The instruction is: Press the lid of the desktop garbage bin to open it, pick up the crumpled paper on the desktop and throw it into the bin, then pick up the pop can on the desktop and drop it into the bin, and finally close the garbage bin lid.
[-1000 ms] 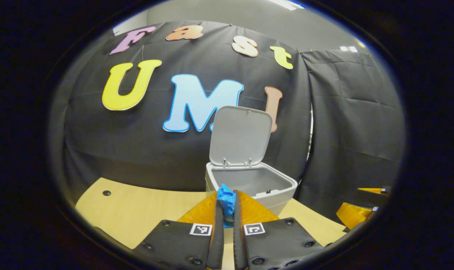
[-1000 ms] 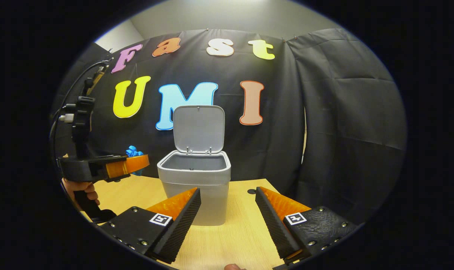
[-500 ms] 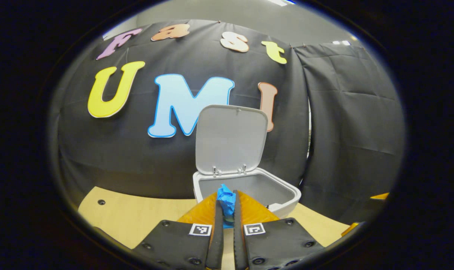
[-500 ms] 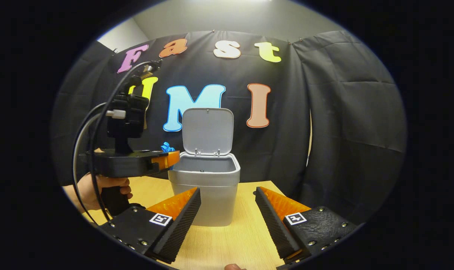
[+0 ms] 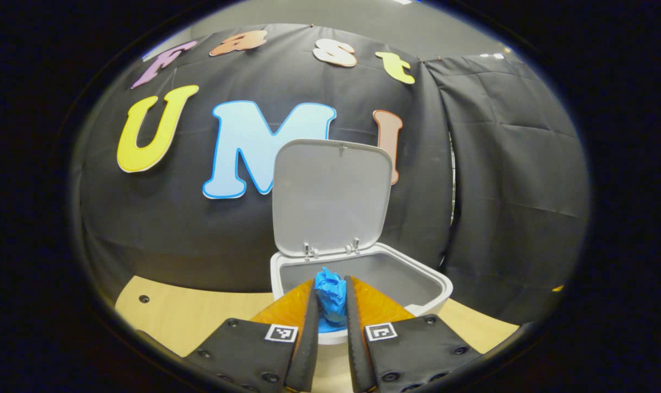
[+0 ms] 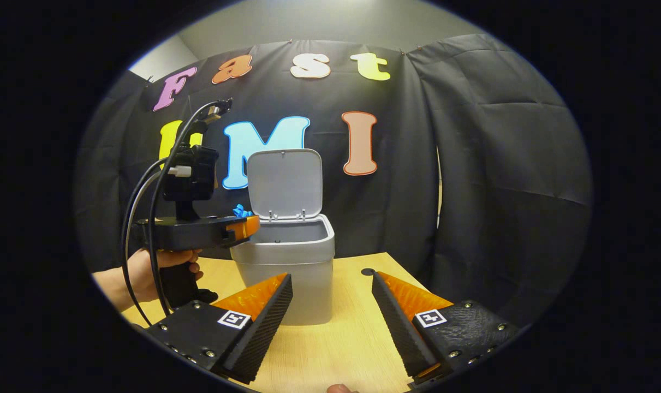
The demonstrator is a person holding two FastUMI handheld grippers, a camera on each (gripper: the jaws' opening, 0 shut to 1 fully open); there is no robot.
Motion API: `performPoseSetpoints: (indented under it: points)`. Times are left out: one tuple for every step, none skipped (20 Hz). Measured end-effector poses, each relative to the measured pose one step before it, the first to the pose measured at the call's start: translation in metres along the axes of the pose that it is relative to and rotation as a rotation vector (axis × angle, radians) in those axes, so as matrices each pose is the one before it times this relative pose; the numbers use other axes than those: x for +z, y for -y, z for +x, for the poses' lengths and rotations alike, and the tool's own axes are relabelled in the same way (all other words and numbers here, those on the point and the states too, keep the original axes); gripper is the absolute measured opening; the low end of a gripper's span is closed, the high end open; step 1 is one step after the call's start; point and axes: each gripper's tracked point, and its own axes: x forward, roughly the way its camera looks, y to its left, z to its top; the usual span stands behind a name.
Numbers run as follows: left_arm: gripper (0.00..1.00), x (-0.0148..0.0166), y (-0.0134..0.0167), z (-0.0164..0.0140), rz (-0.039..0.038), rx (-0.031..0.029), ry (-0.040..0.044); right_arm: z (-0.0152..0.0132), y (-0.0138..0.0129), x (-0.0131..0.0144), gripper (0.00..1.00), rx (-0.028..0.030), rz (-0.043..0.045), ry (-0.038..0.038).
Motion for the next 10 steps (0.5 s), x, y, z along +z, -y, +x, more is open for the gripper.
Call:
performPoseSetpoints:
  points:
    - [0.32,-0.00219,0.00031,0.00274,0.00346,-0.00222,-0.00336,0.00123,0.00245,-0.00083,0.94,-0.00534,-0.00153,-0.00453]
    - [0.33,-0.00058,-0.00197,0.00157,0.00675,0.00517,-0.00243,0.00074,0.00165,-0.00166,0.94,-0.00289,0.00081,-0.00291]
    - [0.36,-0.00015,-0.00008,0.00038,0.00124,-0.00184,-0.00116,0.00097,0.00151,0.00012,0.92,-0.00332,0.00214,-0.00383]
    - [0.38,0.00004,-0.00046,0.00034,0.00041,-0.00042,0.00017,0.00105,0.00054,0.00001,0.94,-0.00126,0.00189,-0.00122]
    - [0.40,0.00075,0.00196,-0.00055,-0.00517,-0.01211,0.00284,0.00050,-0.00024,0.00097,0.94,-0.00066,0.00016,0.00188]
    - [0.43,0.00019,0.00076,0.00005,-0.00315,-0.00213,0.00085,0.00090,-0.00088,-0.00011,0.94,0.00220,-0.00371,0.00037]
    - [0.45,-0.00012,-0.00087,0.00049,-0.00094,-0.00129,0.00022,0.00054,-0.00125,0.00022,0.94,0.00379,-0.00667,-0.00013]
    - [0.48,-0.00050,-0.00015,0.00042,-0.00068,0.00020,-0.00037,0.00070,-0.00078,0.00022,0.94,0.00345,-0.00589,0.00152]
    - [0.51,-0.00032,0.00166,-0.00014,-0.00578,-0.00947,0.00242,0.00055,-0.00127,0.00160,0.94,0.00455,-0.00441,0.00282]
    - [0.55,0.00090,0.00178,-0.00090,-0.00795,-0.00927,0.00358,0.00023,-0.00097,0.00154,0.94,0.00180,-0.00375,0.00491]
